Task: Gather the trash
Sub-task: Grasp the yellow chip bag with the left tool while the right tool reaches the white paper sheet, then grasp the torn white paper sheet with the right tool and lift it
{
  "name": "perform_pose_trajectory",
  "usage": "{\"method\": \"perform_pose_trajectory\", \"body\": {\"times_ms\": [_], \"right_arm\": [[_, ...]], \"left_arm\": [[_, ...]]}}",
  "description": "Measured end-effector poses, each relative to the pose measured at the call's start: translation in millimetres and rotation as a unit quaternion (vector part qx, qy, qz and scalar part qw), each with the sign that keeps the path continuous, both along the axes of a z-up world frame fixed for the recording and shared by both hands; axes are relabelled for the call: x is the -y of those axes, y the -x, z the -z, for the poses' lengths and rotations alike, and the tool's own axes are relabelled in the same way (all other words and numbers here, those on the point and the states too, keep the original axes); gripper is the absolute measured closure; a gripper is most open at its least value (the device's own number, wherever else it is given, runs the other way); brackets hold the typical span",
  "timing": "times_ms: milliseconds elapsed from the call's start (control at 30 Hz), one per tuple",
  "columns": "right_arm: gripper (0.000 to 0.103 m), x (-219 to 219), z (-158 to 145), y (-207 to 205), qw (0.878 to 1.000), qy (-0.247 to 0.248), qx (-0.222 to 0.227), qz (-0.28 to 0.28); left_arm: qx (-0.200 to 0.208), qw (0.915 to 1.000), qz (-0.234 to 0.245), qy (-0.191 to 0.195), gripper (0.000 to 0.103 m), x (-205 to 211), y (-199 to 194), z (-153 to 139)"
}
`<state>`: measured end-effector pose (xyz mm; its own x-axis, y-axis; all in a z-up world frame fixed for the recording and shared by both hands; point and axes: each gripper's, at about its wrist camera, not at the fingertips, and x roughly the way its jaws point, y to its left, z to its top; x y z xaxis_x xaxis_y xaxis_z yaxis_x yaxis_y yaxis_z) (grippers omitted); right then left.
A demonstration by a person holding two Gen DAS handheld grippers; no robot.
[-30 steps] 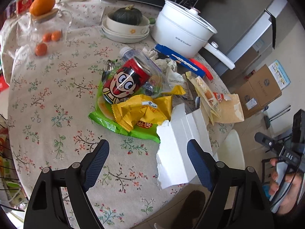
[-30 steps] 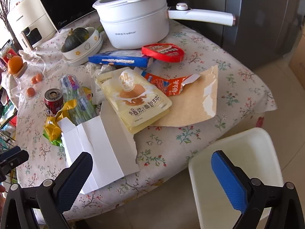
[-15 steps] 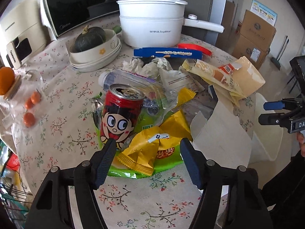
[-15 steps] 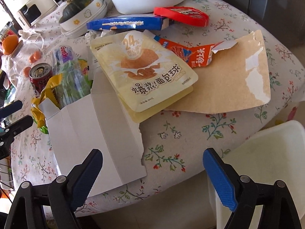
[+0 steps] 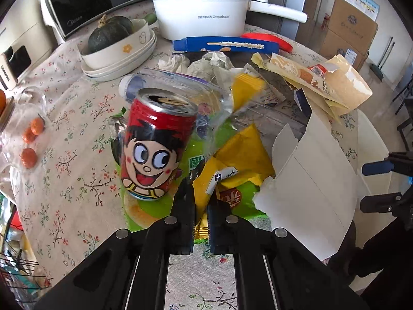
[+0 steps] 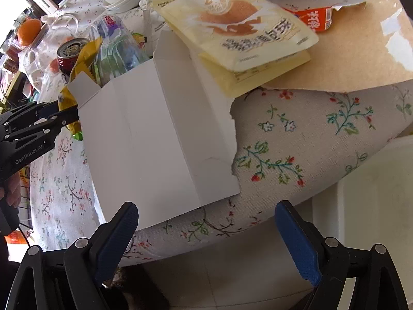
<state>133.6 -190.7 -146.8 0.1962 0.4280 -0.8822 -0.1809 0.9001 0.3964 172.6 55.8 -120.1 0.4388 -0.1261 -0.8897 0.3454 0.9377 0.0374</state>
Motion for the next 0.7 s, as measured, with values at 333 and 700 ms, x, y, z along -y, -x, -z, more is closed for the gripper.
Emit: {"method": "perform_pose_trajectory", "body": {"times_ms": [333, 700], "right_arm": [[0.017, -11.8, 11.0, 4.7, 0.998, -0.056, -0.017, 0.021], [0.033, -12.8, 9.6, 4.1, 0.989, -0.126, -0.013, 0.076]], "left_arm": [[0.024, 0.9978, -0.052, 0.033, 0.103, -17.0, 23.4, -24.7], [0.029, 0.9942, -0.090, 0.052, 0.103, -46.1, 60.6, -37.6]]}}
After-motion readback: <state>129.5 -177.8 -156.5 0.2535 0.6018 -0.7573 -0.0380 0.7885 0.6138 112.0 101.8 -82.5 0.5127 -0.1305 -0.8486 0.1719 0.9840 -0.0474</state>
